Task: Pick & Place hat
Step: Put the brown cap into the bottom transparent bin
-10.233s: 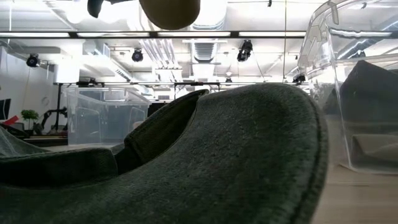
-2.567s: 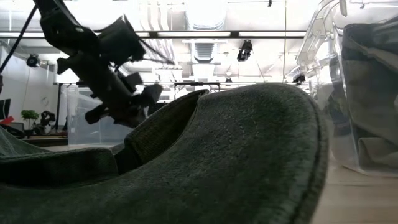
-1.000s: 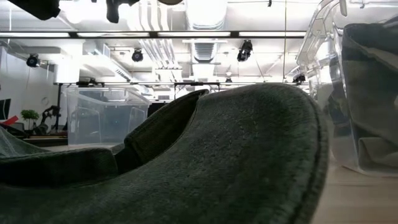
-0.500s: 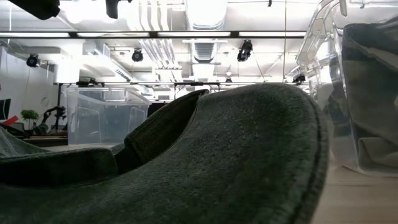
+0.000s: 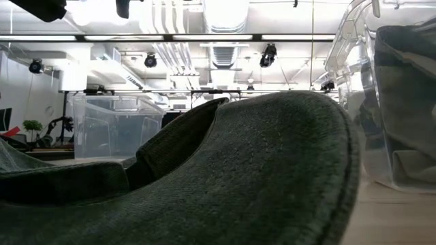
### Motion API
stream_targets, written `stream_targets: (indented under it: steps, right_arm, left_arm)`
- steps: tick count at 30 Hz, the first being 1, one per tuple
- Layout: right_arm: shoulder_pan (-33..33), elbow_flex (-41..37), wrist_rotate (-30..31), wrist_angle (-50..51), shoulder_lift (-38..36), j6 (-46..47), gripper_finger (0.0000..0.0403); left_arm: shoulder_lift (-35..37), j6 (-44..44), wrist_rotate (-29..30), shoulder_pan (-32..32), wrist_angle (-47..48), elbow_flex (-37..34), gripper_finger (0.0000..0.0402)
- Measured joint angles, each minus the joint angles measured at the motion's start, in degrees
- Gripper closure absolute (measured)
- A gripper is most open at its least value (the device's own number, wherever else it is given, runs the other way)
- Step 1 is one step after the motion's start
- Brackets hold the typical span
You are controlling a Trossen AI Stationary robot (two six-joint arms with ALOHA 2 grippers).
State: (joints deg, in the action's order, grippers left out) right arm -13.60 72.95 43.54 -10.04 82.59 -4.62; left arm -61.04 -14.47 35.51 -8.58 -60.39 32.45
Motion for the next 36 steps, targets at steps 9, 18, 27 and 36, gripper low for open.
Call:
stream_targets:
  steps: [9,18,27,36]
  right_arm:
    - [1.33,0.00,-3.52,2.24,-0.02,1.35,0.0344]
    - [1.35,8.24,-2.26,17.32,-0.17,0.96,0.0390]
    - [1.28,25.93,-2.17,48.96,-0.33,11.38,0.0390]
    - [1.28,43.83,-14.27,85.08,-0.15,32.74,0.0390]
  left_arm:
    - [-0.42,0.13,0.18,0.00,1.83,0.00,0.0391]
    - [-0.63,-2.35,0.59,-0.13,3.26,0.00,0.0360]
    - [-0.52,-1.35,1.76,-0.13,5.04,0.00,0.0357]
    - [-0.52,8.30,1.48,-0.17,14.78,0.00,0.0356]
